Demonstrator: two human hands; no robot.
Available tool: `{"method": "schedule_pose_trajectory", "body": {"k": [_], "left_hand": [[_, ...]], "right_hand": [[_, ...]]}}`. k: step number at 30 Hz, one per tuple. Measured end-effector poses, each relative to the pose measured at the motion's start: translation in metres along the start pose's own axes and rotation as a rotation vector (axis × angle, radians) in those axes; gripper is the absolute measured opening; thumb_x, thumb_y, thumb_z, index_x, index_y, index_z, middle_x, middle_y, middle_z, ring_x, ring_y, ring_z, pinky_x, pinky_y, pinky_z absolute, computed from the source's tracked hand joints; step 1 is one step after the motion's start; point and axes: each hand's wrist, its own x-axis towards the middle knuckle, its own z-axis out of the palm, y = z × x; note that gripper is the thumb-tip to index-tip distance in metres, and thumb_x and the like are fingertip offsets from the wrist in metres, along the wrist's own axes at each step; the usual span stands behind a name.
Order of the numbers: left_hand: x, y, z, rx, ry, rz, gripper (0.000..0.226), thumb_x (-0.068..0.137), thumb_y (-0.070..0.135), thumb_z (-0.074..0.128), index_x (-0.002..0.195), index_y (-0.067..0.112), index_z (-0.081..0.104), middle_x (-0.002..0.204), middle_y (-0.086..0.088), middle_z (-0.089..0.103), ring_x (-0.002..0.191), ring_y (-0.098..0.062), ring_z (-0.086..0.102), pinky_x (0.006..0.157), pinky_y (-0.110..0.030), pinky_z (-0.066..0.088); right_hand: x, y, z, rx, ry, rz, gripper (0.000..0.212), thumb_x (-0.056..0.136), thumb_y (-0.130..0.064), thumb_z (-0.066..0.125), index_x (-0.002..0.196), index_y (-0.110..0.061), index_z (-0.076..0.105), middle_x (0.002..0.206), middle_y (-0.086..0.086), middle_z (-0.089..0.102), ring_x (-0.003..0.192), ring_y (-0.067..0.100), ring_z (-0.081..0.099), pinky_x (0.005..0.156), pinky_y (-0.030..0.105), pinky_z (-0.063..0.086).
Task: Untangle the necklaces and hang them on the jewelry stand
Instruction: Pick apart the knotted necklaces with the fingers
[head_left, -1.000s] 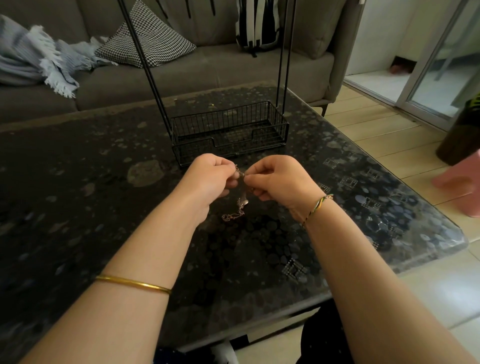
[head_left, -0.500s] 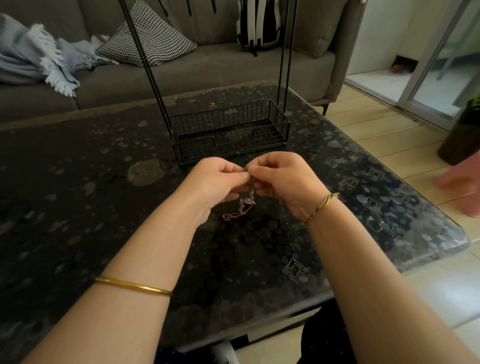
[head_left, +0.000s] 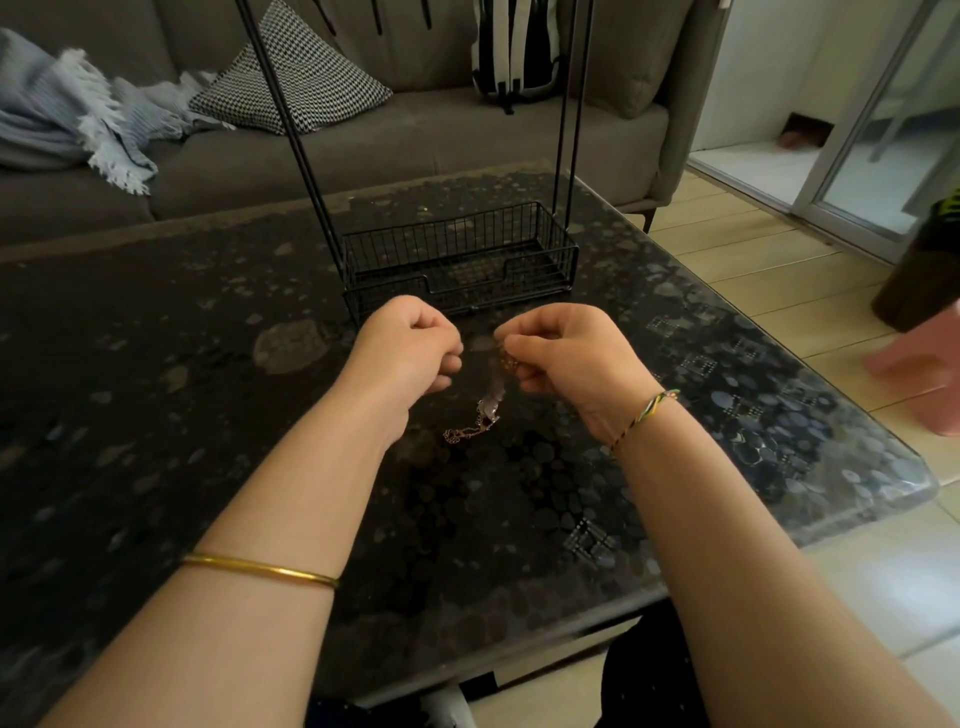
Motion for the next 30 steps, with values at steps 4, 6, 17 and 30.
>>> {"method": "schedule_pose_trajectory", "body": {"k": [4, 6, 17, 30], "left_hand": [[-0.0026, -0.0015, -0.0013, 0.004, -0.07, -0.003, 0.013, 0.096, 0.01, 0.054, 0.088, 0.016, 0.061, 0.094, -0.004, 0.067, 0.084, -0.013, 0.065, 0.073, -0.027, 0.056], [-0.0048, -0.0012, 0.0019, 0.018, -0.153, 0.007, 0.012, 0.095, 0.011, 0.057, 0.089, 0.019, 0.064, 0.094, -0.002, 0.068, 0.085, -0.012, 0.066, 0.075, -0.028, 0.056], [-0.0031, -0.0018, 0.0063, 0.041, -0.132, 0.045, 0.009, 0.092, 0.012, 0.06, 0.086, 0.018, 0.063, 0.094, -0.003, 0.067, 0.089, -0.016, 0.065, 0.075, -0.031, 0.055], [-0.0015, 0.0015, 0.0037, 0.033, -0.083, 0.065, 0.009, 0.095, 0.015, 0.056, 0.091, 0.021, 0.062, 0.092, 0.001, 0.063, 0.083, -0.011, 0.059, 0.073, -0.027, 0.051]], "right_hand": [[0.0013, 0.0008, -0.0011, 0.05, -0.017, 0.012, 0.016, 0.094, -0.003, 0.052, 0.09, -0.011, 0.064, 0.071, 0.001, 0.057, 0.06, 0.007, 0.053, 0.059, 0.019, 0.051], [0.0016, 0.0, 0.0008, 0.074, -0.041, 0.006, 0.019, 0.095, -0.001, 0.048, 0.087, -0.013, 0.06, 0.072, 0.002, 0.057, 0.06, 0.008, 0.053, 0.057, 0.019, 0.05], [0.0029, -0.0005, 0.0034, 0.039, -0.057, 0.0, 0.021, 0.096, -0.003, 0.043, 0.087, -0.017, 0.055, 0.073, 0.001, 0.055, 0.063, 0.009, 0.051, 0.061, 0.026, 0.048], [0.0015, 0.0007, 0.001, -0.09, 0.042, -0.04, 0.009, 0.093, -0.012, 0.057, 0.091, -0.009, 0.065, 0.074, 0.0, 0.057, 0.065, 0.008, 0.053, 0.059, 0.021, 0.049]]}}
